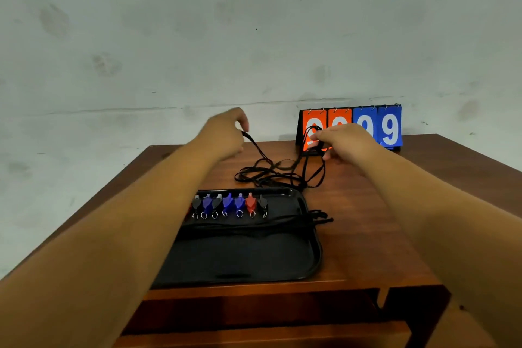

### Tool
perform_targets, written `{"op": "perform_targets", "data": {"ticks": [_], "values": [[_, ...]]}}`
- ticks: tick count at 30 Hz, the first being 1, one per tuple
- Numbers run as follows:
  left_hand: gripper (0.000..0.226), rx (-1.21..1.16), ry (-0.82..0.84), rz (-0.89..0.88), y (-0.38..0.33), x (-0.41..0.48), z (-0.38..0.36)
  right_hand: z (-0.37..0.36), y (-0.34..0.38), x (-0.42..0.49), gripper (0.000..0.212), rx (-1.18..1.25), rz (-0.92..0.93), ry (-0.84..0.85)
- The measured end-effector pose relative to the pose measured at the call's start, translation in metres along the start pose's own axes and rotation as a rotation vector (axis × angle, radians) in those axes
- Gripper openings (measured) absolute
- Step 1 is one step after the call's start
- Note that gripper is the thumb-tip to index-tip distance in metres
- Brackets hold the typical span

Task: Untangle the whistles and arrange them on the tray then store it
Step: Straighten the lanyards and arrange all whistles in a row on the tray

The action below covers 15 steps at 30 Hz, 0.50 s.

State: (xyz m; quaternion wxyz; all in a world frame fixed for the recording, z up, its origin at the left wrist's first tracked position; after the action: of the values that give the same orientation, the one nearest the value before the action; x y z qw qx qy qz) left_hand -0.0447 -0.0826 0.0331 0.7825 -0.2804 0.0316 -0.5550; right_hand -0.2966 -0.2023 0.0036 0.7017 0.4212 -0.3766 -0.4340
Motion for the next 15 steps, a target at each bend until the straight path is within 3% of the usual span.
{"op": "perform_targets", "data": {"ticks": [3,6,8,15], "values": [[0.047,0.009,0.159,-0.076,-0.030,-0.001,-0.039,0.001,0.000,0.004,0.011,0.189,-0.043,-0.041],[0.030,0.066,0.263,-0.180,-0.063,-0.003,-0.067,0.002,-0.005,0.012,0.015,0.293,-0.084,-0.088],[0.034,0.092,0.313,-0.212,-0.075,0.000,-0.085,0.004,-0.009,0.017,0.017,0.334,-0.104,-0.117],[0.036,0.089,0.098,-0.174,-0.081,0.025,-0.102,0.014,-0.020,0.029,0.017,0.441,-0.114,-0.138]]}}
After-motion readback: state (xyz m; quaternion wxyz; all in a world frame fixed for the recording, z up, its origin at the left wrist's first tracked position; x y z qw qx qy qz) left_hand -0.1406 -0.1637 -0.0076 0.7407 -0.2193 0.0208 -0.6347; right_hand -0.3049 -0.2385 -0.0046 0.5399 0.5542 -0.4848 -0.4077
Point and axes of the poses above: each hand's wrist, its own x-axis towards the middle knuckle, its own z-axis out of the back of the hand, y = z × x, the point moved 6 cm from there along x, towards the middle knuckle, and after that the axes turned 15 degrees about x, right-handed, at the moved point
